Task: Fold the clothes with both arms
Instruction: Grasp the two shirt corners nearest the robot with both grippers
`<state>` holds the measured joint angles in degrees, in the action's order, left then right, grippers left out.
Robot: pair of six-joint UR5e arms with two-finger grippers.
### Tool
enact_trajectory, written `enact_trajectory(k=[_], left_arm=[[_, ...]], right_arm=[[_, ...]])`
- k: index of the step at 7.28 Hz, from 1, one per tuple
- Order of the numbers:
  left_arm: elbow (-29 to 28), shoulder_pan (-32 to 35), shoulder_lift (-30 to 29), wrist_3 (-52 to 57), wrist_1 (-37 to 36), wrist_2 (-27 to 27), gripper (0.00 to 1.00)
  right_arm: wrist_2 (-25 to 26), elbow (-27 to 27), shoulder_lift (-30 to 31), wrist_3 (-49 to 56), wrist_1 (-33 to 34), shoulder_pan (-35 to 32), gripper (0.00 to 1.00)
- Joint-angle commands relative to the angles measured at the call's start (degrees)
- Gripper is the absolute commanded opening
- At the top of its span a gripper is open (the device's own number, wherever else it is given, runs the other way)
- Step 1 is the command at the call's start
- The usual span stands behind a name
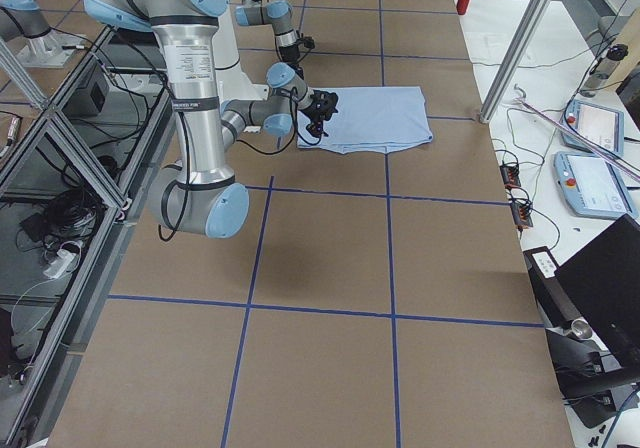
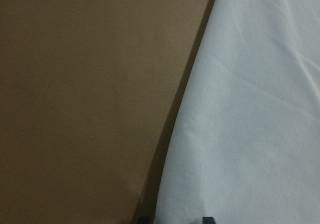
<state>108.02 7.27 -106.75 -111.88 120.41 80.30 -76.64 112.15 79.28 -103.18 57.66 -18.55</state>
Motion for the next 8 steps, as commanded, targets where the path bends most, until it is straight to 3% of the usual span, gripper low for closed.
enact_trajectory(k=[1,3,4,5,6,8], left_arm=[[0.0,-0.2,-0.2,0.0,0.0,0.0,0.37],[-0.1,-0.2,-0.2,0.1,0.0,0.0,0.31],[0.0,-0.2,-0.2,0.1,0.0,0.0,0.23],[0.0,-0.2,-0.2,0.2,0.0,0.0,0.0],[0.0,-0.2,-0.2,0.3,0.0,0.0,0.0],[0.2,-0.2,-0.2,0.4,0.2,0.3,0.0]], right_arm=[[0.0,-0.2,0.0,0.0,0.0,0.0,1.0],[0.1,-1.2,0.1,-1.4,0.1,0.1,1.0],[0.6,-1.7,0.1,-2.0,0.2,0.2,1.0],[0.8,-1.8,0.0,-2.3,0.6,0.4,1.0],[0.8,-1.8,-0.2,-3.8,2.4,0.4,1.0],[0.7,-1.5,-2.5,-6.0,12.7,1.6,0.99]])
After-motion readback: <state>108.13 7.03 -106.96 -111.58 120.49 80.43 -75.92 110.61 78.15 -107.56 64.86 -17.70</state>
